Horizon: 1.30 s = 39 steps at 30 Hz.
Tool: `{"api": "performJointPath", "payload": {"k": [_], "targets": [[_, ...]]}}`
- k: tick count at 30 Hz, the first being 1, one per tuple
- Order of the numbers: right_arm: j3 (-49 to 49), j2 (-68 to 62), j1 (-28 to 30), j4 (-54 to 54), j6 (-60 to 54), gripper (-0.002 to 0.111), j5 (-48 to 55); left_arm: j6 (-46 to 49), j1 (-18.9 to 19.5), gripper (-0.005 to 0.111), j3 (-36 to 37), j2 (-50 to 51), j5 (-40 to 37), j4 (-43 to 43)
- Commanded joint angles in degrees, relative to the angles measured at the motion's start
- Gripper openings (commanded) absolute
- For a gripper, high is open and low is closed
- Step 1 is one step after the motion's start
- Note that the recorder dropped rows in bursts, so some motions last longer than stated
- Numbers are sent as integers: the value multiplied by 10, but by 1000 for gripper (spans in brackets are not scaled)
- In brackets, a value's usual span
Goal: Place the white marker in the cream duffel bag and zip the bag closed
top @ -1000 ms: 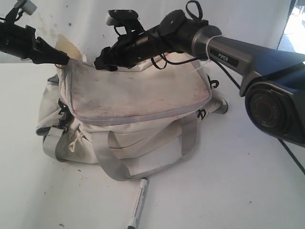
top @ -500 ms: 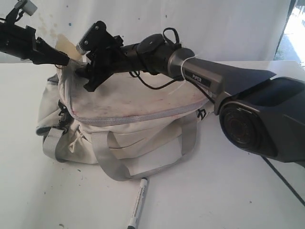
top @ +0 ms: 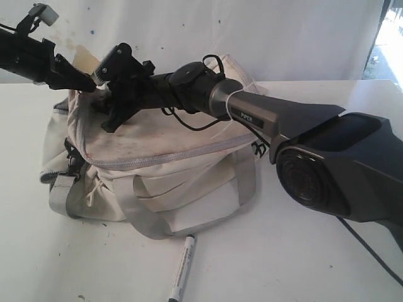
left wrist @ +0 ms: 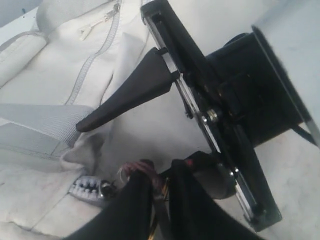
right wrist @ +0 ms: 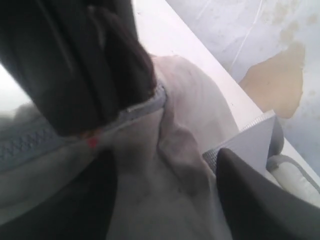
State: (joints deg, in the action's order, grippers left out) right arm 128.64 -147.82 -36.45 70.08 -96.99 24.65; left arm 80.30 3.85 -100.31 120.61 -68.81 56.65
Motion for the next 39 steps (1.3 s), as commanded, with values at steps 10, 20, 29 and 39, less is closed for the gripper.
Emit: {"api": "performJointPath", "payload": {"k": [10, 20, 29, 39], "targets": [[-1, -7, -5, -8, 33, 0, -54, -46, -11, 0, -4, -12, -11, -62], [0, 7, 21, -57, 229, 0, -45, -175, -11, 0, -4, -13, -11, -65], [1, 11, 56, -57, 390, 0, 56, -439, 9, 0, -5, -18, -11, -73], [12, 11, 72, -53, 424, 0, 79, -594, 22, 0, -4, -33, -11, -161]]}}
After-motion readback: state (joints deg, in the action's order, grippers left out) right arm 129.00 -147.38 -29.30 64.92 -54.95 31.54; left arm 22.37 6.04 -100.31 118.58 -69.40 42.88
